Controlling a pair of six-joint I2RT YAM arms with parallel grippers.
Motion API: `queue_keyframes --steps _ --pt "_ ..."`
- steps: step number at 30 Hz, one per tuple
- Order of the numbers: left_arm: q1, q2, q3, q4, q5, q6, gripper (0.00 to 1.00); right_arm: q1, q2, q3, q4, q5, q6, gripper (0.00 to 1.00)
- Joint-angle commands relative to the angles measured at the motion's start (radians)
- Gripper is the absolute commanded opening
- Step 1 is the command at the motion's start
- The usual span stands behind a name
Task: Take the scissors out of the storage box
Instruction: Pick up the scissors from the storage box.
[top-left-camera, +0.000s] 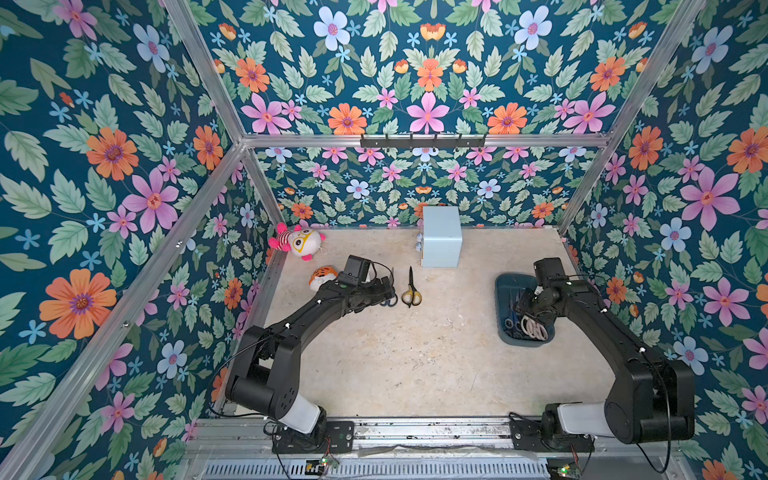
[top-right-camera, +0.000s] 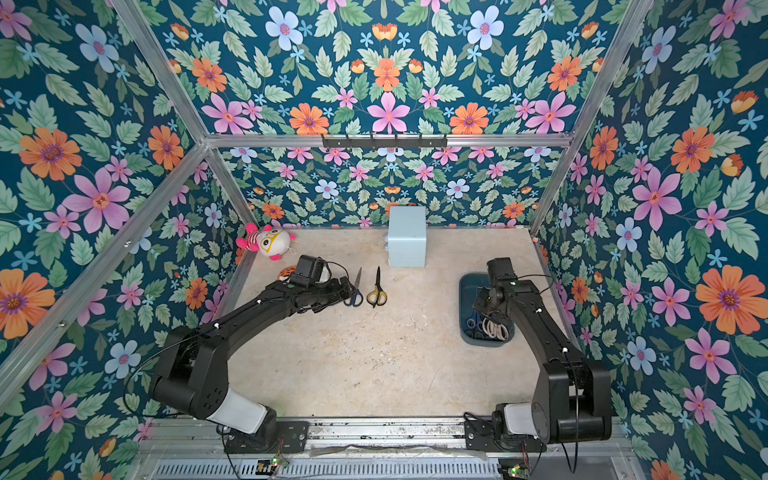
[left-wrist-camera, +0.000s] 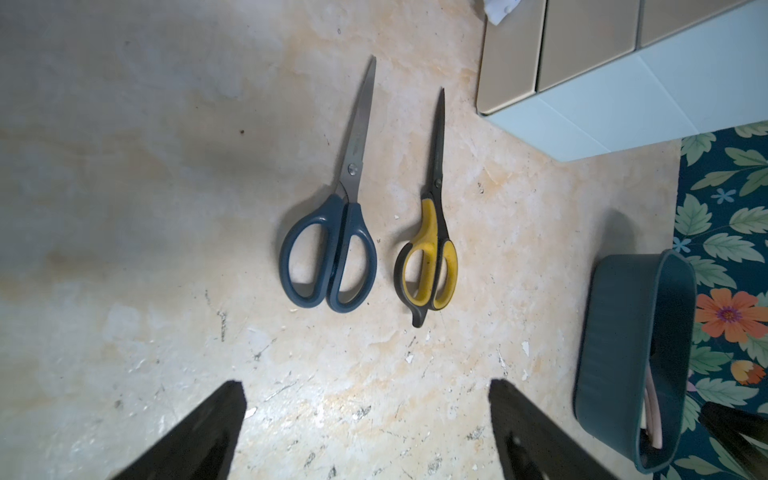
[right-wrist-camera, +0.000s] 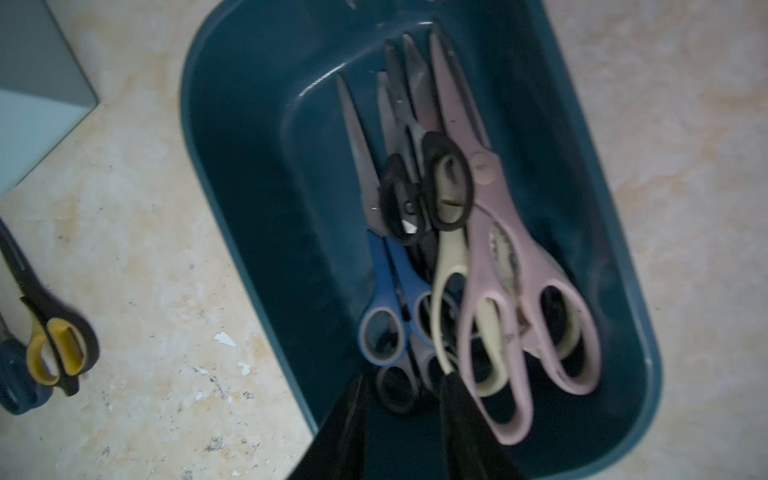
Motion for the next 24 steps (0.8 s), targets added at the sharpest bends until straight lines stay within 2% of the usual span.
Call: queue_keyframes --steps 1,10,19,24 --pt "-0.006 0.011 0.010 0.009 -0.003 -0.010 0.96 -0.043 -0.028 -0.033 -0.010 -0.016 -0.036 0.35" --pt "-0.017 0.034 0.037 0.007 0.000 -0.013 0.96 -0.059 -0.030 -0.122 0.047 -0.104 -0.053 0.34" --pt "-0.019 0.027 0.039 -0.005 -0.011 -0.012 0.96 -0.059 -0.026 -0.163 0.120 -0.098 -0.058 0.33" --pt "-0.019 0.020 0.032 -0.006 -0.016 -0.015 0.96 -0.058 -0.015 -0.174 0.148 -0.083 -0.067 0.29"
